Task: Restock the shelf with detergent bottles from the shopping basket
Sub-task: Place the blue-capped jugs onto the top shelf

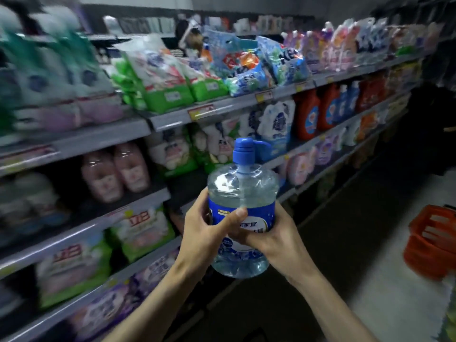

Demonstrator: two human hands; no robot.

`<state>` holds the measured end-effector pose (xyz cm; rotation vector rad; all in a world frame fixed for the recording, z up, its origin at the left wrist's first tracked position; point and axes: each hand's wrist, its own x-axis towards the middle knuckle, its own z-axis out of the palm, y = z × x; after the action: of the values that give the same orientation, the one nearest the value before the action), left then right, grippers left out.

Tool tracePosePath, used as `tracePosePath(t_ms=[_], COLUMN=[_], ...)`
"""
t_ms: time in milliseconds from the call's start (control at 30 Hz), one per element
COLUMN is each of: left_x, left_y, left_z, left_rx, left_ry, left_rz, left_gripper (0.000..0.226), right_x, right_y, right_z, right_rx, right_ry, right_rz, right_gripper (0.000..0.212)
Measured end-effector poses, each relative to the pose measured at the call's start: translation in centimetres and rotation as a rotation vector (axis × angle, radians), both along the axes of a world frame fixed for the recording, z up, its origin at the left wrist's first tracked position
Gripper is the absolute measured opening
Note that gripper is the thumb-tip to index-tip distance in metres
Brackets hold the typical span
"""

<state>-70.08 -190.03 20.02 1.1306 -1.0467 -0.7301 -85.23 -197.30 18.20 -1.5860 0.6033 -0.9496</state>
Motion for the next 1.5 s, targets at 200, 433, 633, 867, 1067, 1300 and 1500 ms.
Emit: tracePosePath(t_ms=[200,433,633,867,1067,1300,1500], left_x=[6.4,13.5,20.0,24.3,27.6,33.2,38.6], left_y=[9.8,23.7,38.0,50.5,57.9,62.1,64.2], left_z=[1.3,1.1,0.9,1.6,3.6,5.1,7.7], left_rx=[0.036,0.035,0.121,0.097,0.094,0.059,0.039], left_ry=[-0.049,-0.024,-0.053,-0.076,-0.057,-0.08,-0.105], left_rz=[0.21,0.411,0.579,0.777,0.895,1.035,1.098], left_gripper=[0.053,0.049,0.061,0.038,0.035,0.036,0.037], right_x=[8.5,18.4,26.7,34.3,40.6,48.5,55.6], right_y=[6.4,17.0,28.6,39.5,46.8,50.8,53.0], right_z=[0.4,1.7,2.3,3.3,4.6,6.9,9.6], right_rx=[0.0,0.015,0.008,-0.007,-0.022,-0.095,-0.133], right_ry=[-0.04,0.03,0.034,0.035,0.033,0.016,-0.056], right_rz=[0.243,0.458,0.562,0.744,0.869,0.971,1.063], right_gripper=[0.069,0.066,0.073,0.075,0.076,0.071,0.066])
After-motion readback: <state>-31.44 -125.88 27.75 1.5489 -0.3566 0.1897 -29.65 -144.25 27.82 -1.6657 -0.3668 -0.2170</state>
